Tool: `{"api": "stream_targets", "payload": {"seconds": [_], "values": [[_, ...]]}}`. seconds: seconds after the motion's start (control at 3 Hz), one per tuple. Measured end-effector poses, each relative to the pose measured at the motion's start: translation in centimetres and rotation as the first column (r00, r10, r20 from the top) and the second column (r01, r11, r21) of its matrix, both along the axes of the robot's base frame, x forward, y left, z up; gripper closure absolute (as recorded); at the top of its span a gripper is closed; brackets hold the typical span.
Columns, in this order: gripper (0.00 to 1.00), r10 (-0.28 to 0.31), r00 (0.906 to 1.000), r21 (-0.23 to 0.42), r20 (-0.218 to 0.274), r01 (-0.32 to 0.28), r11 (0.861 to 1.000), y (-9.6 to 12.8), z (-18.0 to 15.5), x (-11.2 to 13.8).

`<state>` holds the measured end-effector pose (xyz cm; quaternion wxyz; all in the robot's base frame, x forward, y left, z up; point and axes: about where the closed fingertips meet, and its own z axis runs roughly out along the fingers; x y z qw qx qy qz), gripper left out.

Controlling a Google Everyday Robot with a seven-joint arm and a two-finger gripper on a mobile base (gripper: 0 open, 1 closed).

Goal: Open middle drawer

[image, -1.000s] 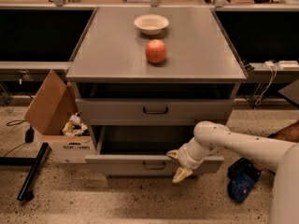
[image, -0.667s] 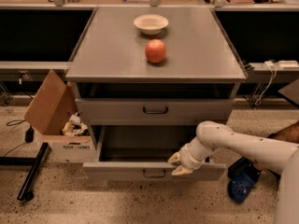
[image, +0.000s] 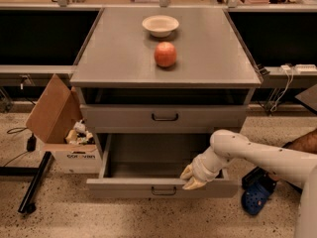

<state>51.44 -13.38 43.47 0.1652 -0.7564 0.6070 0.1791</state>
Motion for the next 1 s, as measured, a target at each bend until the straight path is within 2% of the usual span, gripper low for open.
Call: {"api": "stream_targets", "payload": {"seconds": [0.33,1.0], "values": [[0.84,0.0,1.0,0.0,0.0,0.0,1.0,0.01,0.0,0.0],[0.37,0.0,1.0,0.0,0.0,0.0,1.0,0.01,-0.01,-0.01]]}}
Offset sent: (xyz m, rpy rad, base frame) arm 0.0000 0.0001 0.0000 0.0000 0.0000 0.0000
